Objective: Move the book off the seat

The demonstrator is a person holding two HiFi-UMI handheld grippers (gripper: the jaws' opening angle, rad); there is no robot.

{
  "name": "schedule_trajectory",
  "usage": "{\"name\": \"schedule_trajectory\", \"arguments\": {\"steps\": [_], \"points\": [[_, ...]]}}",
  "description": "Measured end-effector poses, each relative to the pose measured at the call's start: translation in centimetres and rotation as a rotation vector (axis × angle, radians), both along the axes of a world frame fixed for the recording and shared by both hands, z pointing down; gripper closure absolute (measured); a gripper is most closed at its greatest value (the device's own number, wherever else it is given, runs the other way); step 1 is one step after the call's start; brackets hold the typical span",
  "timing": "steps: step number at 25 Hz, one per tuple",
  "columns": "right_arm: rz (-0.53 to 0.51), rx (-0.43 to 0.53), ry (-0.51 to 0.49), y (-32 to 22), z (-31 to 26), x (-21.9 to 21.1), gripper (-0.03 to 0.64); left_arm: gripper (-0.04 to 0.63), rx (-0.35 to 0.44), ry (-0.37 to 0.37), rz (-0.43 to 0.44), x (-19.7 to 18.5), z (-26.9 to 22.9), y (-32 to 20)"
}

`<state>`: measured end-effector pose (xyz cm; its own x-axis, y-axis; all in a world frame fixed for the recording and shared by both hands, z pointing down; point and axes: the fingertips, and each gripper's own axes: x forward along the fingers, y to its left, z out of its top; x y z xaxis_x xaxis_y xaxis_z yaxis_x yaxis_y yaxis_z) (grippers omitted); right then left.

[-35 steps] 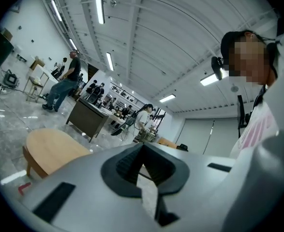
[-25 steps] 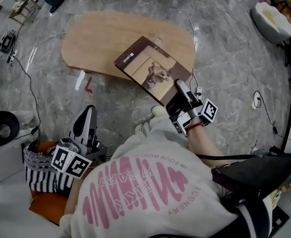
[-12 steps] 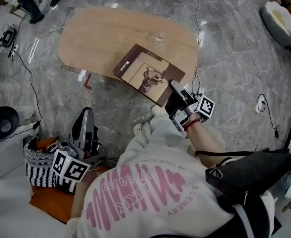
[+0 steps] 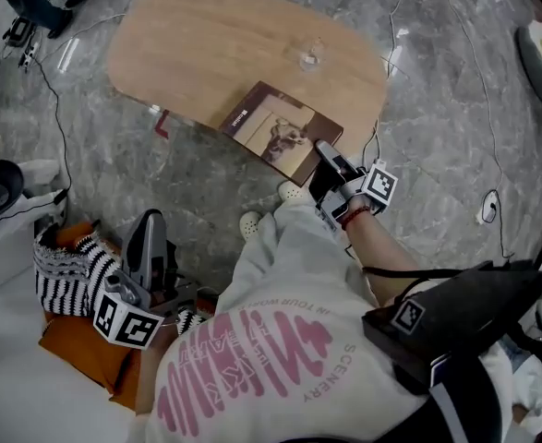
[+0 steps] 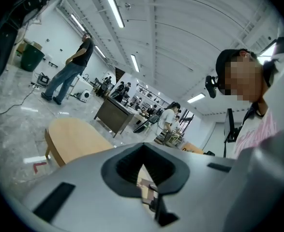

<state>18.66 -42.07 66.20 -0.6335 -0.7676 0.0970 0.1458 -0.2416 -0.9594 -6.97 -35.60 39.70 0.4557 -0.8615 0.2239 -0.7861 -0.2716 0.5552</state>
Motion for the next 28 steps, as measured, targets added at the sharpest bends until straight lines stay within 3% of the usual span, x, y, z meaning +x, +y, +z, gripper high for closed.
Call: {"name": "schedule_trajectory", "arguments": {"steps": [9,15,19,23,28], "points": [[-0.1,-0.044,0.074,-0.6,3.1,1.8,0.445,0.588,-0.016,0.01,-0.08,1.6,0.6,0.3],[-0.125,-0.078,0.167,0.3,6.2,3.6,0.445,0.588,-0.013,-0.066,-0.088,1.4,0.2,0.2],[-0.121,-0.072,0.211,0.3,6.9,3.6,0.445,0.588,-0.005,-0.073,-0.099,0.9,-0.1,-0.3],[-0.089,-0.167,0.315,1.1,8.7,4.9,0.446,0.588,-0.01,-0.059,-0.112,0.4,-0.1,-0.7],[-0.092,-0.217,0.456,1.3,10.3,6.1,0.445,0.588,-0.003,-0.063,-0.134,-0.7,-0.4,-0.9]]}}
